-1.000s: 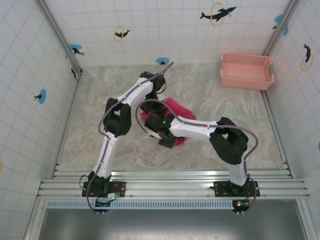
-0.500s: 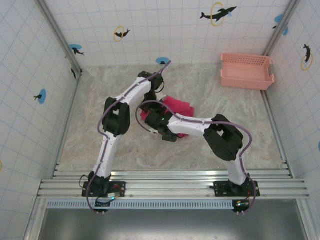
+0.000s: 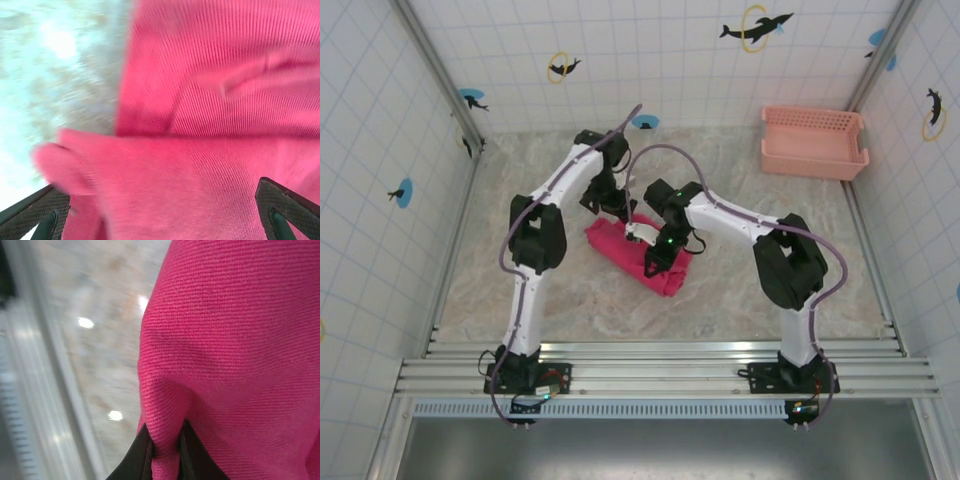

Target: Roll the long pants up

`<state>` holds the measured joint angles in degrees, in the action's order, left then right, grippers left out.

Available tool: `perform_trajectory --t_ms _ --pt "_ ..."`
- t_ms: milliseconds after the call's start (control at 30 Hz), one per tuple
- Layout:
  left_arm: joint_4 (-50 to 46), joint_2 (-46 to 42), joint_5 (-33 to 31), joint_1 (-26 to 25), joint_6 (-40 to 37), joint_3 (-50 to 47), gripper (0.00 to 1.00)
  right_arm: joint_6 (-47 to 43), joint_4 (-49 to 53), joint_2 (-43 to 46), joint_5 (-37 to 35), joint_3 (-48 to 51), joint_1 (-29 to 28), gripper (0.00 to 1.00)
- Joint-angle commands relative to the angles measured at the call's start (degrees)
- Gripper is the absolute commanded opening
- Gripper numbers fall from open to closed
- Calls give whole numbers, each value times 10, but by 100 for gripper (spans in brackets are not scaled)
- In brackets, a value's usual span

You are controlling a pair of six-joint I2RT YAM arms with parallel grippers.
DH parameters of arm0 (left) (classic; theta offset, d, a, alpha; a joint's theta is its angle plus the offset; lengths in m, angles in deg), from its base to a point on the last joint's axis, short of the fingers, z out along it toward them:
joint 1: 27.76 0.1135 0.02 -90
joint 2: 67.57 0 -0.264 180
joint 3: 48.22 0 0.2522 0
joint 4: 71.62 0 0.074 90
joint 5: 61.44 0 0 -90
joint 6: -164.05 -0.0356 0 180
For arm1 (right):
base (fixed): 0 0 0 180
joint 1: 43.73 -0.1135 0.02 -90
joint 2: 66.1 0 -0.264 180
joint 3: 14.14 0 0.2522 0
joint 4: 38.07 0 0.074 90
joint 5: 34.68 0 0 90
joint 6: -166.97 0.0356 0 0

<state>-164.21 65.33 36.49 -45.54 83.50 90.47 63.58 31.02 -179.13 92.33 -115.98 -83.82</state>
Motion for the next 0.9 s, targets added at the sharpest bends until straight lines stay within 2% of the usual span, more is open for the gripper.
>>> perform_trajectory --t_ms 0,100,233,300,567,867 --pt "-32 -46 -39 3 -2 9 97 42 23 -2 229 -13 48 0" --pt "-39 -52 -46 3 0 12 97 100 -20 -18 253 7 98 0" --pt "-47 -54 -48 3 4 14 97 168 -61 -60 234 2 152 1" --pt "-52 -55 -45 3 5 14 97 169 -60 -87 229 -6 166 2" --pt "-51 -69 -21 -21 15 16 97 204 -74 -165 163 -1 192 1" --pt "10 -52 55 -48 82 -3 97 262 -116 -205 115 11 214 1"
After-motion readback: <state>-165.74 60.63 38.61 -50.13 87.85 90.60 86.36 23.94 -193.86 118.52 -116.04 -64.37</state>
